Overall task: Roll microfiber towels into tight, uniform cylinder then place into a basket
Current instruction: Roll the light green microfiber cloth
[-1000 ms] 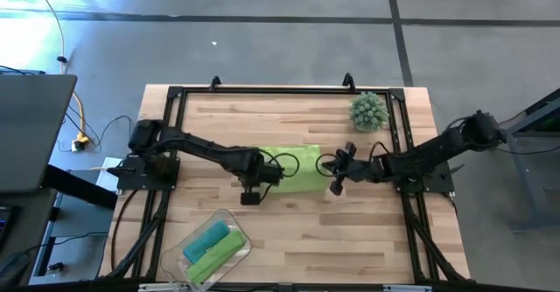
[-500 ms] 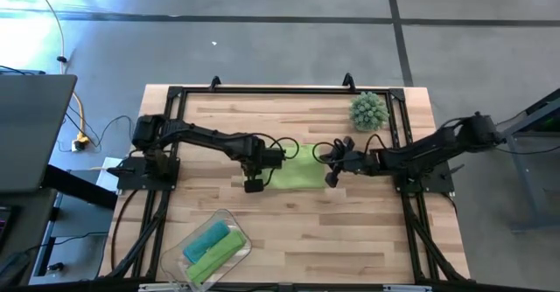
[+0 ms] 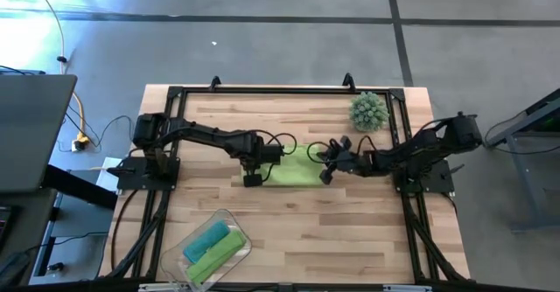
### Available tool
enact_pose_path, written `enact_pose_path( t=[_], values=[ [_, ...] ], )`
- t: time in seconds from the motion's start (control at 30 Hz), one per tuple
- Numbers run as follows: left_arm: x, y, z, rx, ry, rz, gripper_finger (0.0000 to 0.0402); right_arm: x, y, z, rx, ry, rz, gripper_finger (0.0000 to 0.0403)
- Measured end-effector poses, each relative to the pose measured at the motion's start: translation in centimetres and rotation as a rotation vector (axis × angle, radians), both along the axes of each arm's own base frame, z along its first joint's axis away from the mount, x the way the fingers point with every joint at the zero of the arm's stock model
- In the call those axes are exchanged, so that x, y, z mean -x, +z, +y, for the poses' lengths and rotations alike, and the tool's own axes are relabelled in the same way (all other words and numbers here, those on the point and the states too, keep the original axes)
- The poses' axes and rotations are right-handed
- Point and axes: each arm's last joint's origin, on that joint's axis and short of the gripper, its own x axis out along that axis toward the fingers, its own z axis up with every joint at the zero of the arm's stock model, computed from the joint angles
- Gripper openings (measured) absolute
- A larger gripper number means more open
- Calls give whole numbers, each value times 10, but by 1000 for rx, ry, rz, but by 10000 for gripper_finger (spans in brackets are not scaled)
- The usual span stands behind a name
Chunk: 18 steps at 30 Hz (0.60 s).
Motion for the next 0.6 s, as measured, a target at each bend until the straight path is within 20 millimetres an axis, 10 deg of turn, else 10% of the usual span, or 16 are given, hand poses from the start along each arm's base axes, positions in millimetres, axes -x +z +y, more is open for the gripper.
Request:
enact_pose_path(
  t=[0.6],
  values=[
    [1,0,27,-12,80,-41,0,-3,5,-18,62,-38,-25,0]
  ],
)
